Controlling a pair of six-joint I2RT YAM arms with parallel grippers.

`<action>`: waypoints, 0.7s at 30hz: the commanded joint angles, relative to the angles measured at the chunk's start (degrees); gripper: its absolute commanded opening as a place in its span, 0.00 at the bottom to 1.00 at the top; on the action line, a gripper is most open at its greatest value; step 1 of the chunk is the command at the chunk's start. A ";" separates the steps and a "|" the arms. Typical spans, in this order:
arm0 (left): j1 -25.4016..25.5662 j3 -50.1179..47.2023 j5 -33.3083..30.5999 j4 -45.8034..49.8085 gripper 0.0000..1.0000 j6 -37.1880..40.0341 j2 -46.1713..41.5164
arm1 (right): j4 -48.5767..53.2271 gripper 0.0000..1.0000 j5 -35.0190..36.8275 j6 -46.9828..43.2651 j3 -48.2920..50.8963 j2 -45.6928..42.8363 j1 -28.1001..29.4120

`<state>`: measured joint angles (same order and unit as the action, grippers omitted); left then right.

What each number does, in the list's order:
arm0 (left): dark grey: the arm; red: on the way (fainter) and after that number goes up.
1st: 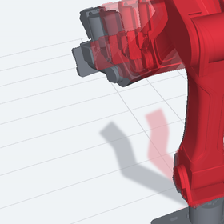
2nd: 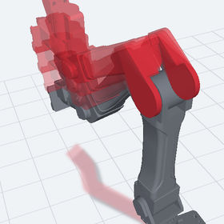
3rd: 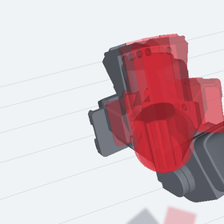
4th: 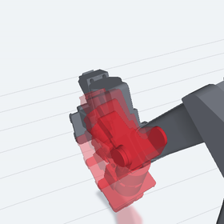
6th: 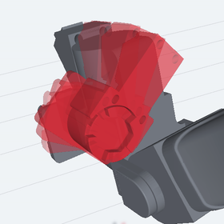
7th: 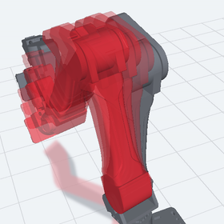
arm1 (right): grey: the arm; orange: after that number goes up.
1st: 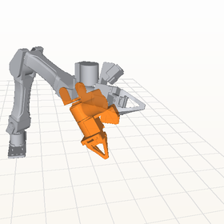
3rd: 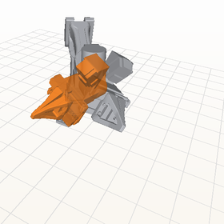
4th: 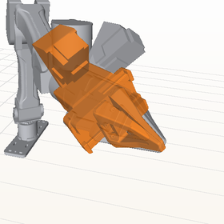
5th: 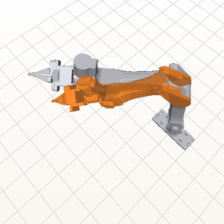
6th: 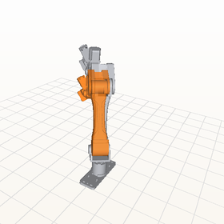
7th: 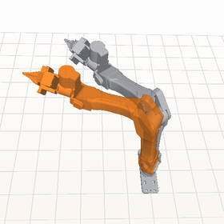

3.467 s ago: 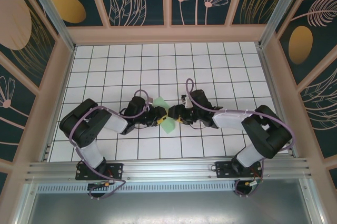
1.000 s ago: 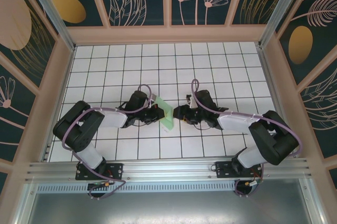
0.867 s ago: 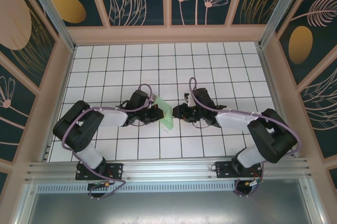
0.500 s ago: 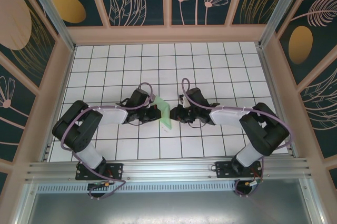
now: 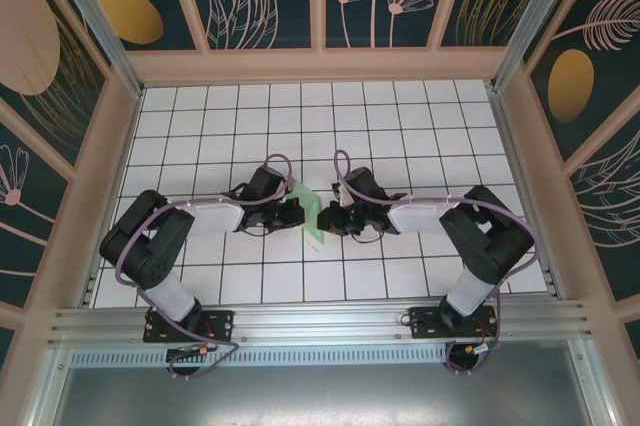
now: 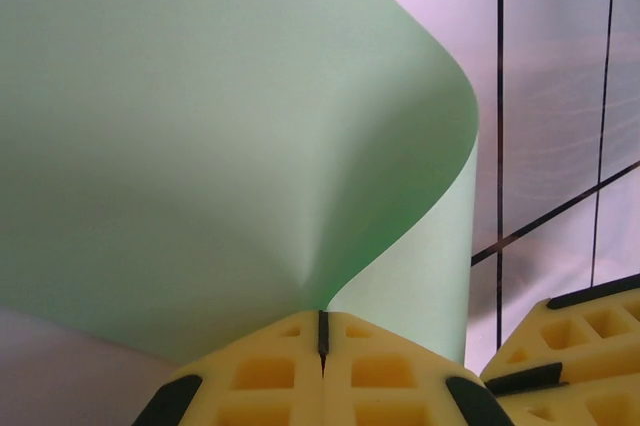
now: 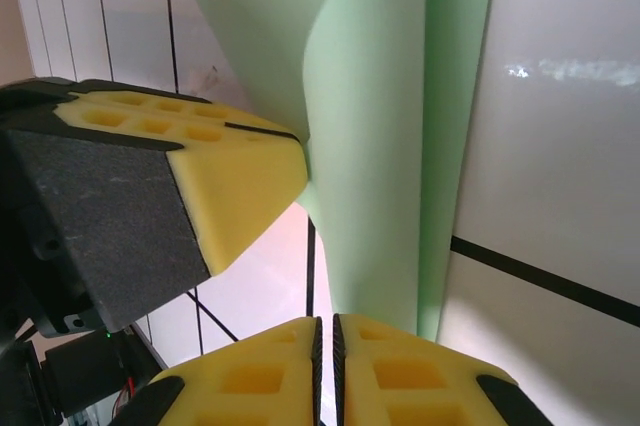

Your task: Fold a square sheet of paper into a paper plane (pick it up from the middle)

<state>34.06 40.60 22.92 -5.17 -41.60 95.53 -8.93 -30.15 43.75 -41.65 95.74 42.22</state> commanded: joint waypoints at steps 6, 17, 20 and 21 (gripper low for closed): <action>-0.40 2.14 -2.43 3.37 0.07 2.66 0.82 | -1.84 0.16 -2.46 -0.16 -0.74 1.41 0.28; -0.48 2.90 -3.80 3.85 0.07 3.88 1.59 | -1.81 0.16 -2.19 -0.33 -0.80 3.19 0.31; -0.45 3.18 -3.42 3.81 0.08 4.23 1.62 | -2.05 0.16 -2.28 -0.29 -0.71 3.55 0.28; -0.40 3.32 -3.41 4.11 0.08 4.54 1.77 | -2.01 0.16 -2.28 -0.25 -0.80 3.70 0.32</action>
<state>34.06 42.44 20.27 -2.66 -38.92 96.49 -9.74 -31.57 43.77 -41.65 98.32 42.22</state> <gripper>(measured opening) 0.080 0.164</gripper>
